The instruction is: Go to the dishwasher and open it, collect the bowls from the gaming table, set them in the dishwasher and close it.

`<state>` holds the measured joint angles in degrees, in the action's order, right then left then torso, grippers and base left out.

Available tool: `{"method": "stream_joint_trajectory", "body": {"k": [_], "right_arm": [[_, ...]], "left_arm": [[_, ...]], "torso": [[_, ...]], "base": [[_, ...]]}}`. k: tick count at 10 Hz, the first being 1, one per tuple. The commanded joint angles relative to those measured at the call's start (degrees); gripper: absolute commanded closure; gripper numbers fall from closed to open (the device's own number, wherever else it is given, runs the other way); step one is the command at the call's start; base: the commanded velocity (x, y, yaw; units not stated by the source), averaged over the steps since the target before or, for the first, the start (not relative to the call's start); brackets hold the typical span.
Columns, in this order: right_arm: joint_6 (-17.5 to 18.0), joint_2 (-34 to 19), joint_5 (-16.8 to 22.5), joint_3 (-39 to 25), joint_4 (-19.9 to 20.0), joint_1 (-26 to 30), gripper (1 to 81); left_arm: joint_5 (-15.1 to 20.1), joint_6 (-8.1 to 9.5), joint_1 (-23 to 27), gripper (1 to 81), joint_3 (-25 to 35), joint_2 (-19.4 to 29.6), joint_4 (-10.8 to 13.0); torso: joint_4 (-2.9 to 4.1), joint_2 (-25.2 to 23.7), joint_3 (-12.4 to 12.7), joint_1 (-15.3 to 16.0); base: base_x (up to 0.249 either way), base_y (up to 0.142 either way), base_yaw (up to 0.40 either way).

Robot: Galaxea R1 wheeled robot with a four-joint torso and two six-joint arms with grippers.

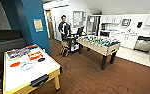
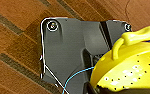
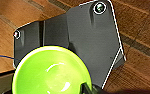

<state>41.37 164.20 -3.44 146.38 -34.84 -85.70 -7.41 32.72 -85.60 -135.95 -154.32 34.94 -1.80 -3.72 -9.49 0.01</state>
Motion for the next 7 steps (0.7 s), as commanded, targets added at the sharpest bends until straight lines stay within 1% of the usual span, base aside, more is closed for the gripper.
{"method": "stream_joint_trajectory", "body": {"k": [1,7], "right_arm": [[-0.33,-0.77,2.21,-0.06,-1.02,2.41,81.1],[-0.33,-0.77,2.3,-0.06,-1.02,2.68,81.1]], "left_arm": [[2.05,-0.29,2.23,81.1,0.07,1.11,0.04],[2.05,-0.02,2.32,81.1,0.07,1.29,0.04]], "torso": [[0.0,0.0,0.0,0.0],[0.0,0.0,0.0,0.0]], "base": [[0.0,0.0,-0.4],[0.0,0.0,-0.4]]}}
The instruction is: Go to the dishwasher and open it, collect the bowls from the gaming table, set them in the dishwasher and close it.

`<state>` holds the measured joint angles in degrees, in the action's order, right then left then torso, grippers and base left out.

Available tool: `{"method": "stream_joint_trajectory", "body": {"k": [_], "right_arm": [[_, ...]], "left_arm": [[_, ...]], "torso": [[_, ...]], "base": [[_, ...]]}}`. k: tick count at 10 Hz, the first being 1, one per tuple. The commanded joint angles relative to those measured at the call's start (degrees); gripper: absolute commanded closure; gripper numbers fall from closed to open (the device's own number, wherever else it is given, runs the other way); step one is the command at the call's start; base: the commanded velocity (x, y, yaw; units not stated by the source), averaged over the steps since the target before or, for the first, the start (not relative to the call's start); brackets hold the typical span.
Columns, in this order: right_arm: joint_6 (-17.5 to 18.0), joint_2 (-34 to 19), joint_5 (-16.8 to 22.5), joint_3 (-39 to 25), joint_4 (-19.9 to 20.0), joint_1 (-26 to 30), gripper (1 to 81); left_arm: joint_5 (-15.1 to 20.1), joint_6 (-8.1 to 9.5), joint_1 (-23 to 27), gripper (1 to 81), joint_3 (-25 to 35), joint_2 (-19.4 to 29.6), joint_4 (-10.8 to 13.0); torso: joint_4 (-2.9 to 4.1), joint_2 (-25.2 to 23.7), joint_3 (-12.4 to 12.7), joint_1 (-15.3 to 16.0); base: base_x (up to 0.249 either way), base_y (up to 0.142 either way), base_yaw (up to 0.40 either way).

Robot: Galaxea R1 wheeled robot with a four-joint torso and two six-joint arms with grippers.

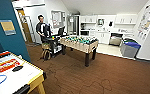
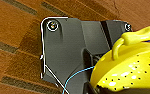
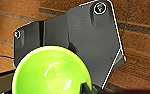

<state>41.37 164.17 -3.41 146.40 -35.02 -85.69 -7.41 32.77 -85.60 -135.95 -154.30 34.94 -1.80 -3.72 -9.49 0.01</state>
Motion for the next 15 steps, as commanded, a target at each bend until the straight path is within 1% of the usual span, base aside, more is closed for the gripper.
{"method": "stream_joint_trajectory", "body": {"k": [1,8,10,11,12,15], "right_arm": [[-0.33,-0.75,2.27,0.02,-0.84,2.67,81.1],[-0.33,-0.75,2.27,0.37,-0.84,2.58,81.1],[-0.33,-0.75,2.27,0.46,-0.84,2.67,81.1],[-0.33,-0.75,2.27,0.55,-0.84,2.67,81.1],[-0.33,-0.75,2.27,0.55,-0.84,2.67,81.1],[-0.33,-0.75,2.27,0.55,-0.84,2.67,81.1]], "left_arm": [[2.05,-0.07,2.24,81.1,0.07,1.27,0.04],[1.96,0.19,2.32,81.1,0.07,1.44,0.04],[1.7,0.19,2.32,81.1,0.16,1.44,0.04],[1.61,0.19,2.32,81.1,0.24,1.44,0.04],[1.61,0.19,2.24,81.1,0.33,1.53,0.13],[1.7,0.19,2.23,81.1,0.42,1.44,0.48]], "torso": [[0.0,0.0,0.0,0.0],[0.0,0.0,0.0,0.0],[0.0,0.0,0.0,0.0],[0.0,0.0,0.0,0.0],[0.0,0.0,0.0,0.0],[0.0,0.0,0.0,0.0]], "base": [[0.0,0.0,-0.4],[0.0,0.0,-0.4],[0.0,-0.253,0.0],[0.0,-0.164,0.0],[0.0,-0.09,0.0],[0.0,0.0,0.0]]}}
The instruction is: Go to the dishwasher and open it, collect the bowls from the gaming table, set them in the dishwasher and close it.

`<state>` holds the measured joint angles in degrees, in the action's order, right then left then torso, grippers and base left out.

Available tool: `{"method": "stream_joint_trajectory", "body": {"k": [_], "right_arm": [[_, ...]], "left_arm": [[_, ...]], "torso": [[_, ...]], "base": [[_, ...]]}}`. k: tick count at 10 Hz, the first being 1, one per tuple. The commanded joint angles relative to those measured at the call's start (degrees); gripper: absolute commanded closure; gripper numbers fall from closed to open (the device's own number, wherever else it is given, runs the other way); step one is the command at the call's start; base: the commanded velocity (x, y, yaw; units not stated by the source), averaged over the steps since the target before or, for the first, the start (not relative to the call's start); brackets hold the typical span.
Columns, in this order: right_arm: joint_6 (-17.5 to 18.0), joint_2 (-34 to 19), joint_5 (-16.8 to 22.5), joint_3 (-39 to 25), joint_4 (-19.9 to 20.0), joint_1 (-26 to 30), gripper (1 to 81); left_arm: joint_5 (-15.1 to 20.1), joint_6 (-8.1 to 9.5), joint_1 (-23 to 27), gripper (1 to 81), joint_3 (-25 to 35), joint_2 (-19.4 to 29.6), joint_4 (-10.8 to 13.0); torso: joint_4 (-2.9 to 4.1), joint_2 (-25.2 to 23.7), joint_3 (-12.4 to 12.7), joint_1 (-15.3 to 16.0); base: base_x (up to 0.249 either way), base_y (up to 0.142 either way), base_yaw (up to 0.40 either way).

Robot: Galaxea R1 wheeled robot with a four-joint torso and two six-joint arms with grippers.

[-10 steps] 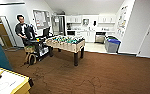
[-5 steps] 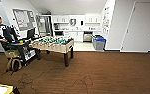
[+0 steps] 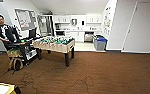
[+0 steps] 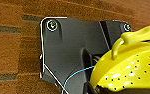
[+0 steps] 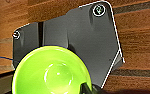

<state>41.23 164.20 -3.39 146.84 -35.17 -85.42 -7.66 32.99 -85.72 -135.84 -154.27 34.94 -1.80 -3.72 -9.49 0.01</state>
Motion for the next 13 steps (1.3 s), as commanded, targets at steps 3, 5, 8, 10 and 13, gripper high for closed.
{"method": "stream_joint_trajectory", "body": {"k": [3,5,8,10,13], "right_arm": [[-0.18,-0.77,2.25,0.19,-0.69,2.4,81.1],[-0.18,-0.77,2.24,0.37,-0.69,2.31,81.1],[-0.18,-0.77,2.25,0.37,-0.69,2.31,81.1],[-0.18,-0.77,2.25,0.37,-0.69,2.31,81.1],[-0.18,-0.77,2.25,0.37,-1.04,2.4,81.1]], "left_arm": [[1.59,-0.03,2.27,81.1,0.4,1.42,0.66],[1.51,-0.03,2.26,81.1,0.4,1.42,0.83],[1.5,-0.12,2.18,81.1,0.4,1.33,0.83],[1.5,-0.12,2.18,81.1,0.4,1.24,0.83],[1.5,-0.12,2.18,81.1,0.4,1.24,0.83]], "torso": [[0.0,0.0,0.0,0.0],[0.0,0.0,0.0,0.0],[0.0,0.0,0.0,0.0],[0.0,0.0,0.0,0.0],[0.0,-0.05,0.02,-0.01]], "base": [[0.0,0.0,0.0],[0.0,0.0,0.0],[0.0,0.0,0.0],[0.038,0.0,0.0],[0.09,0.0,0.0]]}}
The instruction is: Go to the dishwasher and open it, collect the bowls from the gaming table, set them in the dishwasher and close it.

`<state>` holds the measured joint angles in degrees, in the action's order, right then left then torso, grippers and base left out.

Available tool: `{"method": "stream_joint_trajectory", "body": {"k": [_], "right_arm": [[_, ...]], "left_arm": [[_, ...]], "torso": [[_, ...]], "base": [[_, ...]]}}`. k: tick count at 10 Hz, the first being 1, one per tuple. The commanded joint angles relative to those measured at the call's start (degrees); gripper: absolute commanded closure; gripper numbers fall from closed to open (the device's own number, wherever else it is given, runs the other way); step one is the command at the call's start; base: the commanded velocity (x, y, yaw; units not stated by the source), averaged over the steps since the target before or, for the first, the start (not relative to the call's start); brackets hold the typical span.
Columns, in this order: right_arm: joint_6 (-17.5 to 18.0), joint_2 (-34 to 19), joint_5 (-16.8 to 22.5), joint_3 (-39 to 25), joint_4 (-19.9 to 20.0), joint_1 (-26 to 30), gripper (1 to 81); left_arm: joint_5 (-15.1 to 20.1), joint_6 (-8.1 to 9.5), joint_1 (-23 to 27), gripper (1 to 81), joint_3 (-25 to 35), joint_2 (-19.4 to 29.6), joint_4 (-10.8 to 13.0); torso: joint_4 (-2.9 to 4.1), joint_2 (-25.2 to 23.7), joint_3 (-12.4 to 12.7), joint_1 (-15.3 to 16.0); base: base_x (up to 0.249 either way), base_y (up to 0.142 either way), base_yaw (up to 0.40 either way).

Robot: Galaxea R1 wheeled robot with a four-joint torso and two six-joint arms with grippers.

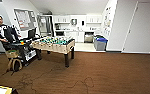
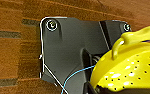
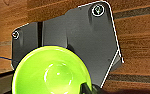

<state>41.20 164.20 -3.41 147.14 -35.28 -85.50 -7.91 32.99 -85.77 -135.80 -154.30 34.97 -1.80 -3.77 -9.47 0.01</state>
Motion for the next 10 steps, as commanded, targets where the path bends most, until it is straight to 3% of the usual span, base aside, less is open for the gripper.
{"method": "stream_joint_trajectory", "body": {"k": [1,7,10], "right_arm": [[-0.16,-0.69,2.27,0.07,-0.93,2.48,81.1],[-0.07,-0.69,2.27,0.24,-1.02,2.48,81.1],[-0.15,-0.69,2.27,0.33,-0.93,2.48,81.1]], "left_arm": [[1.76,-0.12,2.23,81.1,0.36,1.27,0.8],[1.76,-0.12,2.23,81.1,0.36,1.18,0.8],[1.76,-0.12,2.23,81.1,0.36,1.18,0.8]], "torso": [[0.0,0.0,0.0,0.0],[0.0,0.0,0.0,0.0],[0.0,0.0,0.0,-0.01]], "base": [[0.1,0.0,0.0],[0.103,0.0,0.0],[0.104,-0.08,0.0]]}}
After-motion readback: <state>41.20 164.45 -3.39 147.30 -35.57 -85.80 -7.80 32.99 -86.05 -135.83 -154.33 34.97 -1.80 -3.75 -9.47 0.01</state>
